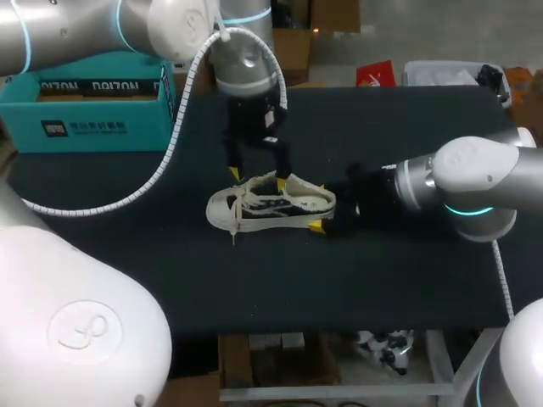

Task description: Open the shoe tongue, take the insole out of the shoe, put the insole back into the shoe, and pack the shoe into the shoebox

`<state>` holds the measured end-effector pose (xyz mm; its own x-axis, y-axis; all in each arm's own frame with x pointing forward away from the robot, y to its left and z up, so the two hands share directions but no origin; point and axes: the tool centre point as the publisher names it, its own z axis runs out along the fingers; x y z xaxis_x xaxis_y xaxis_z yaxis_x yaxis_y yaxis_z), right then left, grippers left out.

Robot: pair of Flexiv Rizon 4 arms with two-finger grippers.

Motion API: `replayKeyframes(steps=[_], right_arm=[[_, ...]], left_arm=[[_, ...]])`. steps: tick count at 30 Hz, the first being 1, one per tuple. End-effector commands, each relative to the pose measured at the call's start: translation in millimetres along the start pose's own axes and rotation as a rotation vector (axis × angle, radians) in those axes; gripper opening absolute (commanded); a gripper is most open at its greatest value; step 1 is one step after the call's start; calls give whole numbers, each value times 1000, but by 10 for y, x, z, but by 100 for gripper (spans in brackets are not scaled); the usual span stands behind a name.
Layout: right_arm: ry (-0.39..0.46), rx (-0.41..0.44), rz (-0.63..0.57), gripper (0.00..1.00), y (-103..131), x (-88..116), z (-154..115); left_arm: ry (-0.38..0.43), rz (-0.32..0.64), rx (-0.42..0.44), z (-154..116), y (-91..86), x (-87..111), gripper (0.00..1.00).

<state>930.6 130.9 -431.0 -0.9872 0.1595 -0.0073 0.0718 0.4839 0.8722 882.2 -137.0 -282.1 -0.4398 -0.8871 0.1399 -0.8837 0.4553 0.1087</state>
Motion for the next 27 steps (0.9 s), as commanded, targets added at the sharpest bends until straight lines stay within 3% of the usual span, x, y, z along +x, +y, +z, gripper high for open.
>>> replayKeyframes(steps=[1, 5, 7, 10, 13, 24, 25, 27], right_arm=[[-86, 65, 11, 0, -21, 73, 31], [-86, 65, 11, 0, -21, 73, 31], [-86, 65, 11, 0, -21, 73, 31], [-86, 65, 11, 0, -21, 73, 31], [-86, 65, 11, 0, -21, 73, 31], [-86, 65, 11, 0, -21, 73, 31], [-86, 65, 11, 0, -21, 73, 31], [-86, 65, 11, 0, -21, 73, 31]], left_arm=[[-67, -49, 19, -9, -14, 154, 100], [-93, -111, 49, 13, -18, 187, 100], [-122, -151, 64, 41, -40, 196, 90], [-132, -166, 73, 89, -95, 195, 86], [-141, -167, 85, 146, -148, 190, 93], [-142, -155, 107, 191, -185, 150, 95], [-149, -149, 116, 196, -198, 145, 93], [-149, -154, 113, 213, -233, 134, 77]])
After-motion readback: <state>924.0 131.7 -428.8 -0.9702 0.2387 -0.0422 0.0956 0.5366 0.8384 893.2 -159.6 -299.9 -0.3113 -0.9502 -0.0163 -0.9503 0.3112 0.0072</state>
